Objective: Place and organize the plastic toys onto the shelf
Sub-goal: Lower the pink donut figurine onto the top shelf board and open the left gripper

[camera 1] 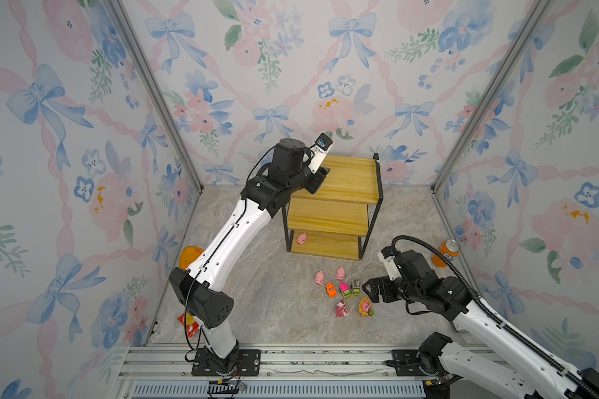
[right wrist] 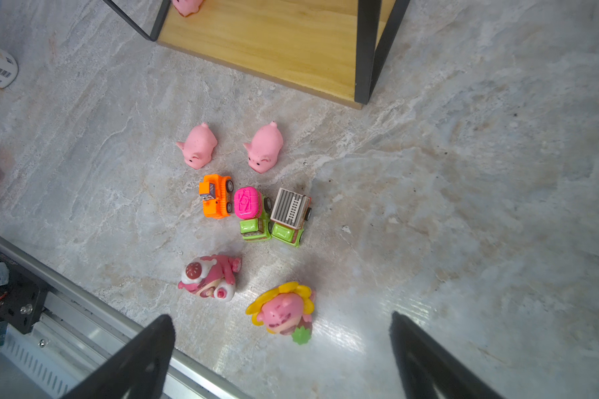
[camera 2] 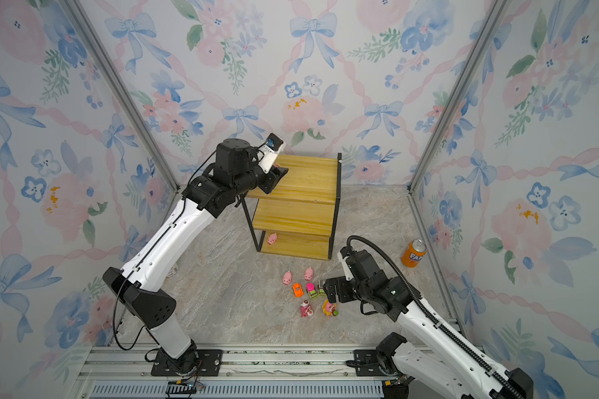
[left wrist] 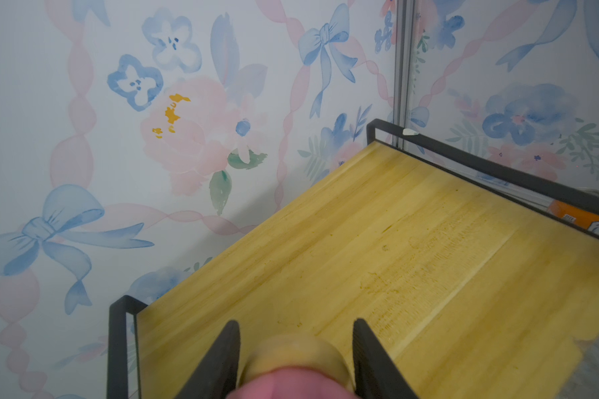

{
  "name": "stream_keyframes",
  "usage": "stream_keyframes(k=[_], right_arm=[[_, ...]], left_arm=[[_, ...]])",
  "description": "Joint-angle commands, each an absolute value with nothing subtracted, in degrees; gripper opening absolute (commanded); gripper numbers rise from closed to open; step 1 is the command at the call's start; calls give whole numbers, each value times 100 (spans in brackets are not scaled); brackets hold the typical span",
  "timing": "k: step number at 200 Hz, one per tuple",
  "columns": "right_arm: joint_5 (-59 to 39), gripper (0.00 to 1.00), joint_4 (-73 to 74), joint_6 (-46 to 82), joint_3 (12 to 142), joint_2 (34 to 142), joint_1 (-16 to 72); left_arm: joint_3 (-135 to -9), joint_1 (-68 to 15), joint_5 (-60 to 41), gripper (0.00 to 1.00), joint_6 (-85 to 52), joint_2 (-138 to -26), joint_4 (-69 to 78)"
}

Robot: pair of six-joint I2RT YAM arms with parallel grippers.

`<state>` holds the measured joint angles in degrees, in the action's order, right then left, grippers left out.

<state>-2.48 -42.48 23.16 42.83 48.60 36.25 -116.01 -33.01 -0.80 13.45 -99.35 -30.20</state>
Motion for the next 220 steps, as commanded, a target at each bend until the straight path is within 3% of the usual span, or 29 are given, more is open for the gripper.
stream_keyframes(k=[1,151,220], right_arm=[[-145,99,-4346,2409,4184,4717,3559],[-106,99,-4258,2496,4157,4784,3543],[-70,99,-4302,2496,4105,4666,3510]], left_arm=[[-11812,-3287,-371,0,1310,-10024,-2927],[-12065,-3349,-936,0,1639,-10498,-2929],[-12119,-3391,-898,5,1679,-10593,-2927]])
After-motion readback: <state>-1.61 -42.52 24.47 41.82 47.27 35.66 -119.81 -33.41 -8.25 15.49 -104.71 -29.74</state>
